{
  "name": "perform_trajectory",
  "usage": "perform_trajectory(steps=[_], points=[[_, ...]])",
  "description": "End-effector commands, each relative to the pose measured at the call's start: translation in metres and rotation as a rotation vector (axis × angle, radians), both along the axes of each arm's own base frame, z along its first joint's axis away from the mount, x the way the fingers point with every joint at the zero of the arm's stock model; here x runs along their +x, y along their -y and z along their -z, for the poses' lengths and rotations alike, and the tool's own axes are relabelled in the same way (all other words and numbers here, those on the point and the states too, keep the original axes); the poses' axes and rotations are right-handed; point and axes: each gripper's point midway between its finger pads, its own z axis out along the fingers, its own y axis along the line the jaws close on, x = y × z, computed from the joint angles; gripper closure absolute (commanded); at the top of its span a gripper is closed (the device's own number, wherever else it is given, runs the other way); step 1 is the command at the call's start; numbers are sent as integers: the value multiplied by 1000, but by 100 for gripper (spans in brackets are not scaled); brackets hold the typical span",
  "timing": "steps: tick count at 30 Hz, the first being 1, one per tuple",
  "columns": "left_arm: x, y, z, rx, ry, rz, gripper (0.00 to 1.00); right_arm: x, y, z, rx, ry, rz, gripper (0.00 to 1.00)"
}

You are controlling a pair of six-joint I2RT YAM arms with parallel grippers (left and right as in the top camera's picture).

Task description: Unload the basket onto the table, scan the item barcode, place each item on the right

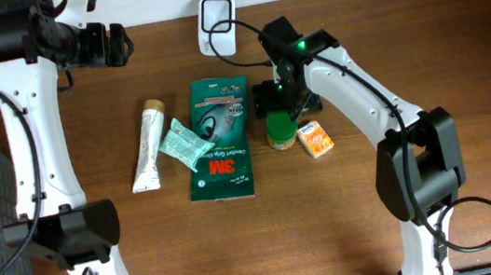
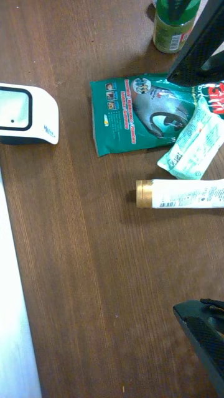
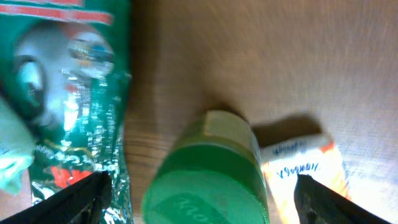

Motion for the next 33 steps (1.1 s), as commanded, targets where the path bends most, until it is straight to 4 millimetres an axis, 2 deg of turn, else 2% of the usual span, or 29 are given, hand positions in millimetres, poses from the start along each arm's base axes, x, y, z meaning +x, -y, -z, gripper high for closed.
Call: perform_trajectory(steps=[1,2,4,7,9,10,12,18,21,25,27,28,29,31,33], points=[[-2,1,-13,-3,33,11,1,11,-8,-39,-21,145,-395,2],[-2,1,-13,-3,33,12,1,6,-6,-38,-37,135,-468,2],[-2,1,-13,-3,33,12,1,-2,-3,-33,-42,100,-483,2],[-2,1,-13,-3,33,12,1,-6,1,-21,-7,-9,-54,1],[-2,1,-13,-3,33,12,1,-13,3,-5,15,-100,264,0],[-2,1,-13,-3,33,11,1,-15,4,1,19,-117,325,0],[-2,2,-13,-3,33,14,1,-20,7,7,17,-155,430,7],[-2,1,-13,-3,33,13,1,-23,1,7,59,-237,840,7],[-2,1,-13,-3,33,13,1,-29,-5,7,56,-252,839,14],[-2,1,-13,-3,33,13,1,-34,-6,12,31,-250,840,16],[-2,1,-13,-3,33,13,1,-39,-4,20,15,-265,840,25],[-2,1,-13,-3,33,13,1,-43,-2,24,2,-271,819,33],[-2,1,-13,-3,33,13,1,-42,0,26,-15,-249,753,44],[-2,1,-13,-3,33,13,1,-37,-1,26,-14,-207,590,49],[-2,1,-13,-3,33,13,1,-29,1,24,-13,-153,403,49]])
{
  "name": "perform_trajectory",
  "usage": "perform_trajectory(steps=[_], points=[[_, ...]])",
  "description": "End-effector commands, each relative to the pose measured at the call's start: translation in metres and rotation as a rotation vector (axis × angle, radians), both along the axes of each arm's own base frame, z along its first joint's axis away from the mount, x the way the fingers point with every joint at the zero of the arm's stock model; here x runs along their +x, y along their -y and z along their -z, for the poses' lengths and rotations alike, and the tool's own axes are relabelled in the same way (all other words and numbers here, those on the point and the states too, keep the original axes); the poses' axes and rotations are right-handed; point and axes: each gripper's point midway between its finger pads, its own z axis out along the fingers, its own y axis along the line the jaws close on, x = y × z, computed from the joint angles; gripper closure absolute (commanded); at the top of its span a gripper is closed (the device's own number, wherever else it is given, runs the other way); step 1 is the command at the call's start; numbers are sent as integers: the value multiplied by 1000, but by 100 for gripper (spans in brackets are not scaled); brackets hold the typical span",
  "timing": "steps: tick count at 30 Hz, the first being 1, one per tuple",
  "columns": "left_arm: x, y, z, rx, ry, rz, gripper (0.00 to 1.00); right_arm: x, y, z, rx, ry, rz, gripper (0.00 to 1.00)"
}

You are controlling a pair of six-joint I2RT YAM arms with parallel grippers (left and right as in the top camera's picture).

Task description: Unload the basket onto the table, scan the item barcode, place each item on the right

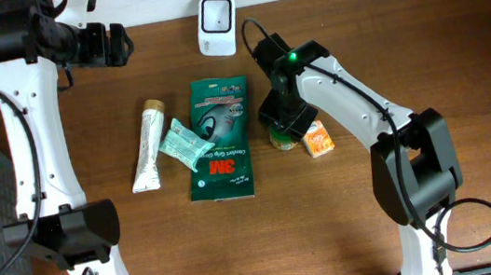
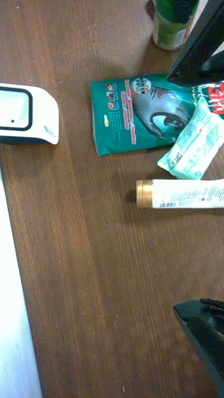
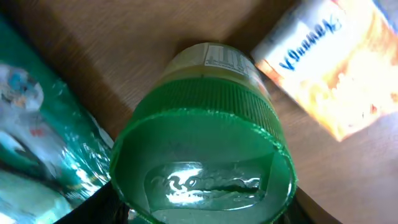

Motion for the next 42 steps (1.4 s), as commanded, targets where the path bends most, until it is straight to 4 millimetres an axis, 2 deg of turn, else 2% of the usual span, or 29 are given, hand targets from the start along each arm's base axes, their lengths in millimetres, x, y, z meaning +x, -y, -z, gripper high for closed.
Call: perform_trajectory(steps=[1,3,4,5,6,7,8,11,13,16,18,19,21,22,24,28,32,35,36,37,38,42], points=[[-2,1,-13,-3,33,13,1,11,7,0,-17,92,-314,49],[-2,1,-13,-3,33,13,1,28,10,-6,-22,197,-610,53],[-2,1,-13,-3,33,13,1,31,11,-7,-29,222,-706,53],[-2,1,-13,-3,33,13,1,32,11,-8,-43,253,-882,52],[-2,1,-13,-3,33,13,1,32,11,-8,-52,269,-993,51],[-2,1,-13,-3,33,13,1,33,11,-8,-56,273,-1004,42],[-2,1,-13,-3,33,13,1,33,11,-8,-52,274,-990,41],[-2,1,-13,-3,33,13,1,33,11,-8,-39,249,-822,22],[-2,1,-13,-3,33,13,1,33,11,-8,-21,218,-626,16],[-2,1,-13,-3,33,13,1,36,0,-10,42,229,-547,12],[-2,1,-13,-3,33,12,1,44,1,-9,28,246,-471,13],[-2,1,-13,-3,33,13,1,47,1,-7,16,248,-427,17],[-2,1,-13,-3,33,13,1,48,4,6,-11,223,-359,22],[-2,1,-13,-3,33,13,1,48,6,15,-25,205,-328,28],[-2,1,-13,-3,33,13,1,50,7,16,-23,206,-309,36],[-2,1,-13,-3,33,13,1,51,5,10,-15,208,-310,44],[-2,1,-13,-3,33,13,1,57,3,-14,56,218,-297,48],[-2,1,-13,-3,33,13,1,64,-22,-65,432,222,-271,49],[-2,1,-13,-3,33,13,1,65,-24,-85,604,193,-200,52],[-2,1,-13,-3,33,13,1,66,-21,-97,711,150,-122,61],[-2,1,-13,-3,33,13,1,68,-14,-107,787,108,-45,64],[-2,1,-13,-3,33,13,1,70,-3,-129,948,-64,197,63]])
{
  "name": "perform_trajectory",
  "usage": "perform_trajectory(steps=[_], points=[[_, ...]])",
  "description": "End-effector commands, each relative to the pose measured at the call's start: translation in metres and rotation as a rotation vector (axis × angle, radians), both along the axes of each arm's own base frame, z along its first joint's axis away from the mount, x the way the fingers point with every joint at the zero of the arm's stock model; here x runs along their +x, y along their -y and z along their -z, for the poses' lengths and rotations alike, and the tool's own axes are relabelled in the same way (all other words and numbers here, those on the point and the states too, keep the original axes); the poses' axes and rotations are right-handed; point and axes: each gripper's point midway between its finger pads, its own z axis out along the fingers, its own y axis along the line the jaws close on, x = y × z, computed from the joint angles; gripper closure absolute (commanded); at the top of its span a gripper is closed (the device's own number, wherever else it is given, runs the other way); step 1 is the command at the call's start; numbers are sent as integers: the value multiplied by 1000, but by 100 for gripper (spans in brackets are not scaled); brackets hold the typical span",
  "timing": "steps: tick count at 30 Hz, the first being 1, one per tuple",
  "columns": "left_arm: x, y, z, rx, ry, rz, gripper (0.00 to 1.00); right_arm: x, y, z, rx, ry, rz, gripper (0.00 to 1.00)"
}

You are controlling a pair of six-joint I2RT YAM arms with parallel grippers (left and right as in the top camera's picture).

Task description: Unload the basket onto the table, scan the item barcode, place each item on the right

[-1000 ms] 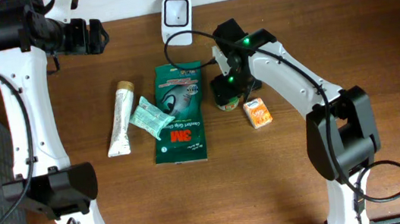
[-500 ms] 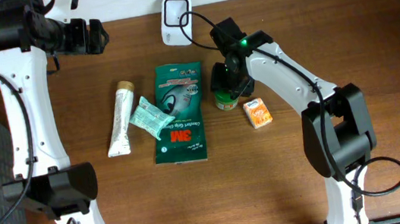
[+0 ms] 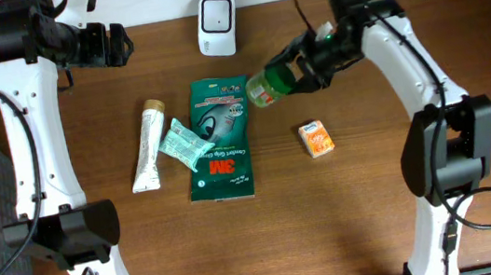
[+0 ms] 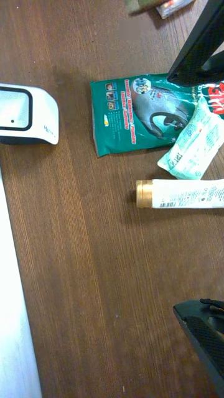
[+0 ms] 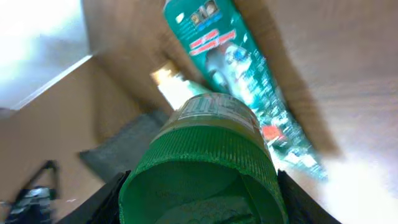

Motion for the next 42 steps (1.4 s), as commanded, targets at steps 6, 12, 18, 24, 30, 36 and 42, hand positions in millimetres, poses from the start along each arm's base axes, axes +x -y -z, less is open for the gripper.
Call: perform_trajectory(steps=[6,12,18,24,30,36,42], points=[[-2,1,-13,-3,33,13,1,4,-26,-34,162,-30,10,63],[-2,1,-13,-3,34,13,1,13,-20,13,-275,449,-307,63],[-2,1,-13,-3,33,13,1,28,20,47,-888,572,-483,62],[-2,1,-13,-3,33,13,1,88,-35,0,-1009,986,-427,62],[-2,1,-13,-3,33,13,0,158,-69,-68,-992,1424,-180,63],[-2,1,-13,-3,33,13,1,196,-88,-57,-976,1650,-17,63],[-2,1,-13,-3,33,13,1,197,-90,-63,-968,1678,7,63]])
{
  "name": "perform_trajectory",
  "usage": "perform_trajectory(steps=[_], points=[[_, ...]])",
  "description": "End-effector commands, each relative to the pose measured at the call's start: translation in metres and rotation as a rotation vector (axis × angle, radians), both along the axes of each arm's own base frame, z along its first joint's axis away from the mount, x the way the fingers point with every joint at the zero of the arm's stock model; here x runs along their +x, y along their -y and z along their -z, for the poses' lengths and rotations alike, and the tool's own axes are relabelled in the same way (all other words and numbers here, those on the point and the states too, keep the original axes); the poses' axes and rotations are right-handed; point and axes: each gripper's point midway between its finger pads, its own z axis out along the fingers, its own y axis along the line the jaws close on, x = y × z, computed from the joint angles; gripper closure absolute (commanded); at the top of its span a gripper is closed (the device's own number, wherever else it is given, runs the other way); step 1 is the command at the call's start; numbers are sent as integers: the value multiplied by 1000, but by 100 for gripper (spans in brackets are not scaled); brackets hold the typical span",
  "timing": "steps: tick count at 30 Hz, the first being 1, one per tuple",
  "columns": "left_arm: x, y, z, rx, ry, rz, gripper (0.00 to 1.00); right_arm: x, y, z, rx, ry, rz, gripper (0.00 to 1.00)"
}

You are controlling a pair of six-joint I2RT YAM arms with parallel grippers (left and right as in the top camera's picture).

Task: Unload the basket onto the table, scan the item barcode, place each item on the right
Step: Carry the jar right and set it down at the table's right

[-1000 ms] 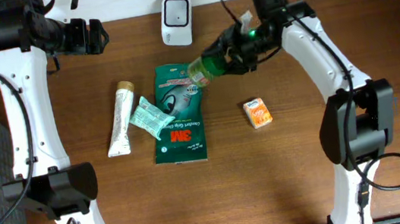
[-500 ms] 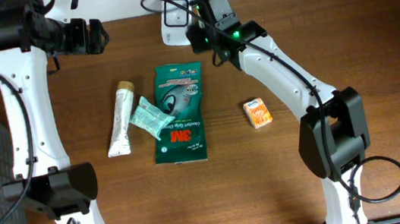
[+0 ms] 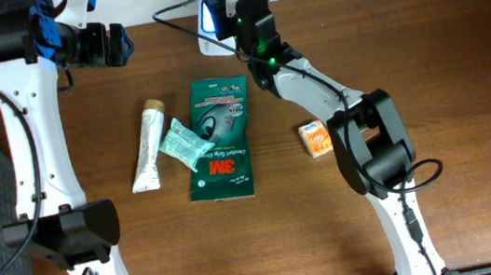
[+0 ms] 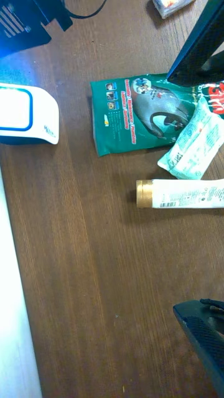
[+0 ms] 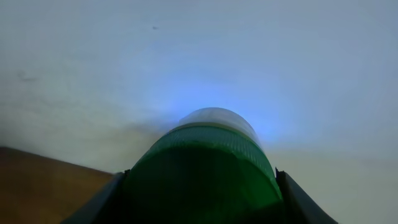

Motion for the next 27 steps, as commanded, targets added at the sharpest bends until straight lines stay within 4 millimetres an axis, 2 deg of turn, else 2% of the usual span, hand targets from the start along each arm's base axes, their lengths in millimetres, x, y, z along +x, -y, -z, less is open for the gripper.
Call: perform_trajectory(steps=[1,3,6,9,11,13,14,16,18,19,20,21,25,27], points=[[-2,1,-13,-3,33,13,1,-3,-6,-28,19,54,-6,63],[-2,1,-13,-3,33,13,1,-4,-6,-35,19,62,-7,63],[-2,1,-13,-3,33,13,1,-13,-1,-57,-5,44,-8,63],[-2,1,-13,-3,33,13,1,-26,17,-74,-39,-36,8,63],[-2,1,-13,-3,33,13,1,-38,33,-76,-69,-124,21,63],[-2,1,-13,-3,33,13,1,-60,54,-63,-118,-276,34,63],[-2,1,-13,-3,33,13,1,-76,68,-49,-155,-381,43,63],[-2,1,-13,-3,33,13,1,-104,85,-15,-216,-567,47,63],[-2,1,-13,-3,33,13,1,-140,100,25,-232,-801,10,62],[-2,1,-13,-3,33,13,1,-151,113,37,-214,-883,43,59],[-2,1,-13,-3,34,13,1,-159,127,44,-204,-941,77,58],[-2,1,-13,-3,33,13,1,-166,150,51,-192,-1004,117,58],[-2,1,-13,-3,33,13,1,-178,216,61,-147,-1113,237,57],[-2,1,-13,-3,33,13,1,-192,252,71,-111,-1189,308,56]])
